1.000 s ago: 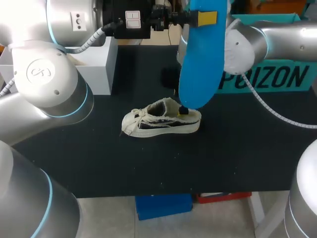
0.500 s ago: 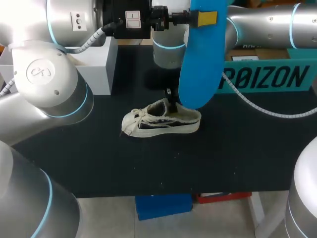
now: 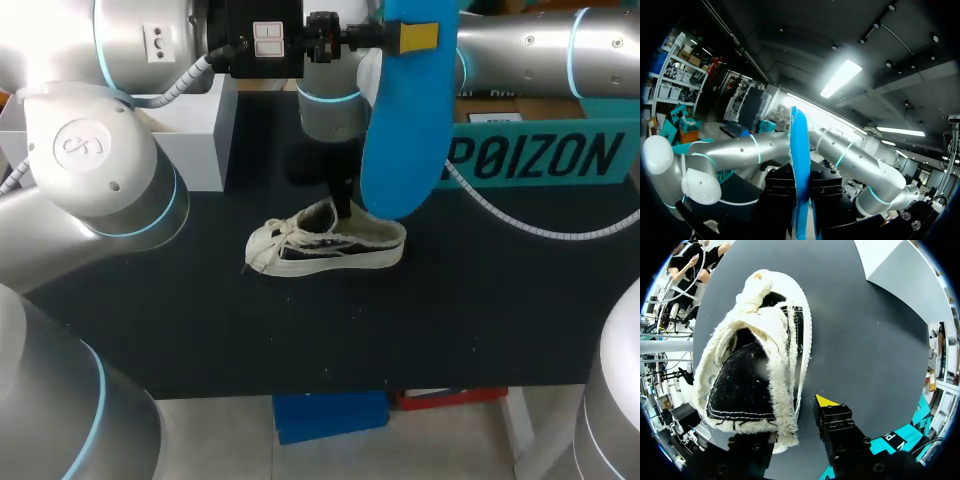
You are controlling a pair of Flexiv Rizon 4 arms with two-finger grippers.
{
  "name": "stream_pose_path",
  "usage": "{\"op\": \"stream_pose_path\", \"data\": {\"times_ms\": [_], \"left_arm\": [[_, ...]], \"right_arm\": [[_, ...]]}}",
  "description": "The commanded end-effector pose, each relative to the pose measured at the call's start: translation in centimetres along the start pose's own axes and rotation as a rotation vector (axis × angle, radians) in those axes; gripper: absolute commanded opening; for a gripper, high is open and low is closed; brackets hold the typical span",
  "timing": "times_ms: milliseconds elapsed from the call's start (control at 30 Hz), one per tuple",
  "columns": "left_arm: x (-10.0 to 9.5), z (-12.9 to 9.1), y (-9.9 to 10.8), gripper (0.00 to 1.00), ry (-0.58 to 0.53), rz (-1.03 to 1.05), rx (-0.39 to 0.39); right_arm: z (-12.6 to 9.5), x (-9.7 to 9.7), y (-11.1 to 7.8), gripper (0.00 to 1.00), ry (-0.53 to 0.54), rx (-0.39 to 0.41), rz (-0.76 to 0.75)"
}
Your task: Take the shoe out of the shoebox, open the shoe tongue, remove and reinsert the insole, then place the shoe into the shoebox
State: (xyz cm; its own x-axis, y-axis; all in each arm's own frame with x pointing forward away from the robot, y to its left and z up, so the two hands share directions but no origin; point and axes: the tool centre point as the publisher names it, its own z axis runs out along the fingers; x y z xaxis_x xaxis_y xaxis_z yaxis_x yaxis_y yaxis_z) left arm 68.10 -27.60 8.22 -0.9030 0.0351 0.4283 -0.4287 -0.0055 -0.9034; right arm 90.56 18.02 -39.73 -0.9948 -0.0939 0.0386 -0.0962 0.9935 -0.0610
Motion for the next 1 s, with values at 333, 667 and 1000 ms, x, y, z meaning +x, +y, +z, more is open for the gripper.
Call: {"op": "stream_pose_path", "data": {"times_ms": [333,667,1000], "left_arm": [[0.1,0.0,0.1,0.0,-0.004,0.0,0.0],[0.1,0.0,0.1,0.0,-0.004,0.0,0.0],[0.1,0.0,0.1,0.0,-0.004,0.0,0.0]], "right_arm": [[0.0,0.0,0.0,0.0,-0.001,0.001,0.001],[-6.2,2.1,-0.9,0.0,0.059,-0.051,0.316],[-8.8,3.8,-3.7,0.0,0.117,-0.212,1.07]]}}
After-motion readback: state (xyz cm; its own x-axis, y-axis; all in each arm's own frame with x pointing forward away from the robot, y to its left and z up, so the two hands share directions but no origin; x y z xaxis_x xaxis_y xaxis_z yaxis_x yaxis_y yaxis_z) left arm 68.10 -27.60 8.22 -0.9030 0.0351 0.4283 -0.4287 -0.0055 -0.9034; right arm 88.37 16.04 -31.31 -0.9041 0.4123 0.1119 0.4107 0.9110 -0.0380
